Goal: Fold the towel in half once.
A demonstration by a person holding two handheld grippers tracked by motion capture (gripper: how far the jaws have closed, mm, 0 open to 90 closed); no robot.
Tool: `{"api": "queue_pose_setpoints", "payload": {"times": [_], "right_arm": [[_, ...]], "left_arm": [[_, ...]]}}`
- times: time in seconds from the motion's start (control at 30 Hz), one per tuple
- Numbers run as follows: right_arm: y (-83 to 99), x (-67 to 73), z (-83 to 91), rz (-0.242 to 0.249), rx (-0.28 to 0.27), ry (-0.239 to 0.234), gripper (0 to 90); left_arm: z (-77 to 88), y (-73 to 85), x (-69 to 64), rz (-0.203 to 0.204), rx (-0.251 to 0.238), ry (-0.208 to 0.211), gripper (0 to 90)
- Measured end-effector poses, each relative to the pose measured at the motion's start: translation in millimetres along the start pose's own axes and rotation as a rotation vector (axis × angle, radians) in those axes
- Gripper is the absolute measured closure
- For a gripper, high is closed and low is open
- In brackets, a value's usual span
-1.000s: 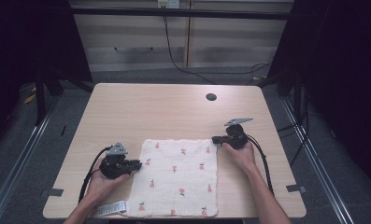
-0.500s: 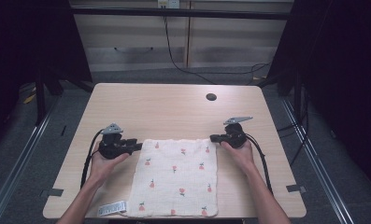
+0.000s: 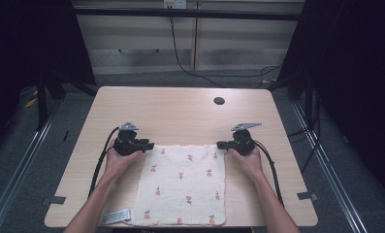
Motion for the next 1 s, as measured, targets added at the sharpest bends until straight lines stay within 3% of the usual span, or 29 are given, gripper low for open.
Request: {"api": "queue_pose_setpoints", "payload": {"times": [0.1, 0.23, 0.27, 0.4, 0.5, 0.53, 0.6, 0.8, 1.0], "right_arm": [[-0.5, 0.2, 1.3, -0.011, -0.014, -0.008, 88.2], [0.5, 0.6, 1.9, -0.009, -0.009, -0.007, 88.2], [0.4, 0.9, 2.1, -0.008, -0.012, -0.009, 88.2], [0.0, 1.4, 3.2, -0.012, -0.018, -0.011, 88.3], [0.5, 0.9, 2.4, -0.009, -0.01, -0.01, 88.4], [0.9, 0.7, 2.3, -0.005, -0.007, -0.009, 88.5], [0.5, 1.2, 3.2, -0.01, -0.013, -0.014, 88.6], [-8.1, -2.0, 9.7, -0.026, -0.044, -0.014, 88.7], [-21.3, -2.8, 19.3, -0.018, -0.076, -0.009, 88.8]], "left_arm": [[-4.6, 4.9, 0.3, 0.006, 0.016, -0.007, 61.4], [-7.2, 6.9, -2.1, -0.041, 0.035, -0.041, 60.9], [-7.3, 7.2, -2.5, -0.058, 0.041, -0.056, 63.7], [-6.3, 9.5, -5.0, -0.088, 0.066, -0.041, 80.7], [-8.4, 9.1, -6.4, -0.061, 0.051, -0.029, 86.8], [-8.1, 9.5, -6.4, -0.065, 0.052, -0.028, 87.4], [-8.0, 9.3, -6.5, -0.029, 0.033, -0.017, 87.9], [-3.9, 8.6, -5.0, 0.02, -0.008, 0.01, 88.2], [8.6, 0.9, -5.9, 0.015, -0.042, 0.012, 88.4]]}}
Point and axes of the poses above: each handheld gripper's, and its own axes: z roughly backward along the jaws, y roughly out of its underside, x roughly to its left, the point moved 9 cm from there along -z, roughly forward along the jaws, and after that the axes turned 7 degrees about y, right-handed, at the moved point
